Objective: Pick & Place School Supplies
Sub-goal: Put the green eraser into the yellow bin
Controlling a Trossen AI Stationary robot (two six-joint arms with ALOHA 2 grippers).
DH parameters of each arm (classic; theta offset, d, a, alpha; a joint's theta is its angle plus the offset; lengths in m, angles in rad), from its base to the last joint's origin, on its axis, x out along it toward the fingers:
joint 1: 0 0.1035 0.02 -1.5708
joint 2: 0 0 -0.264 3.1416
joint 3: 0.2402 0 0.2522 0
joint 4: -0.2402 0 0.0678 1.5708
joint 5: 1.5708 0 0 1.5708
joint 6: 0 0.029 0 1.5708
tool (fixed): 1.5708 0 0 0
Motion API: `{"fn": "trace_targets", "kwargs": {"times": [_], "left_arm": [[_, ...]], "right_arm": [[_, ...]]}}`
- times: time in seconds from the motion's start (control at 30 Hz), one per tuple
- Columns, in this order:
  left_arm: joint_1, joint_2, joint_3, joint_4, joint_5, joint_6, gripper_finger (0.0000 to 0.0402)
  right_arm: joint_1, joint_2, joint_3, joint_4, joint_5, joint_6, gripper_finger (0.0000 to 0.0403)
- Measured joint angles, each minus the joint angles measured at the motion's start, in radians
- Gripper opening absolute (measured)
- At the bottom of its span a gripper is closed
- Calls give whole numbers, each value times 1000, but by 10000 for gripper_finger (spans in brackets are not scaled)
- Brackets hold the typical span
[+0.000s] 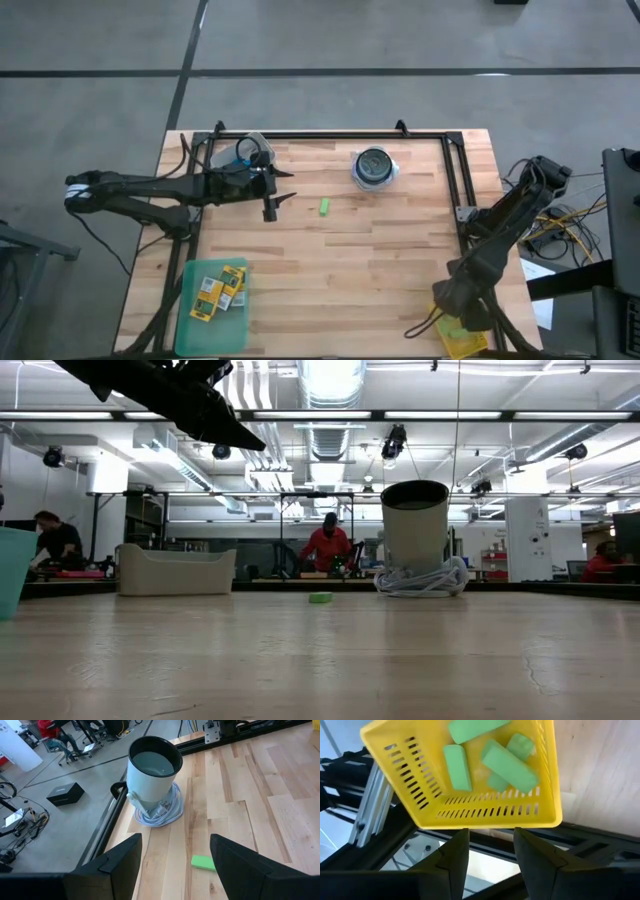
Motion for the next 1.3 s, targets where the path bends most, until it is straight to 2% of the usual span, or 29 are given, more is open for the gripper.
{"fn": "trace_targets", "kwargs": {"times": [0.23, 0.5, 0.63, 0.8, 0.9, 0.97, 1.13, 1.3], "left_arm": [[0, 0, 0, 0, 0, 0, 241], [0, 0, 0, 0, 0, 0, 241], [0, 0, 0, 0, 0, 0, 241], [0, 0, 0, 0, 0, 0, 241], [0, 0, 0, 0, 0, 0, 241], [0, 0, 0, 0, 0, 0, 241], [0, 0, 0, 0, 0, 0, 241], [0, 0, 0, 0, 0, 0, 241]], "right_arm": [[-45, -49, -3, -23, 8, -5, 144], [-162, -89, 1, -28, 111, -187, 150], [-250, -92, 14, -24, 237, -307, 145], [-377, -90, 34, 9, 516, -405, 139], [-470, -90, 34, 130, 704, -406, 139], [-536, -88, 33, 249, 782, -396, 139], [-682, -72, 25, 616, 791, -424, 132], [-770, -20, 23, 917, 819, -531, 134]]}}
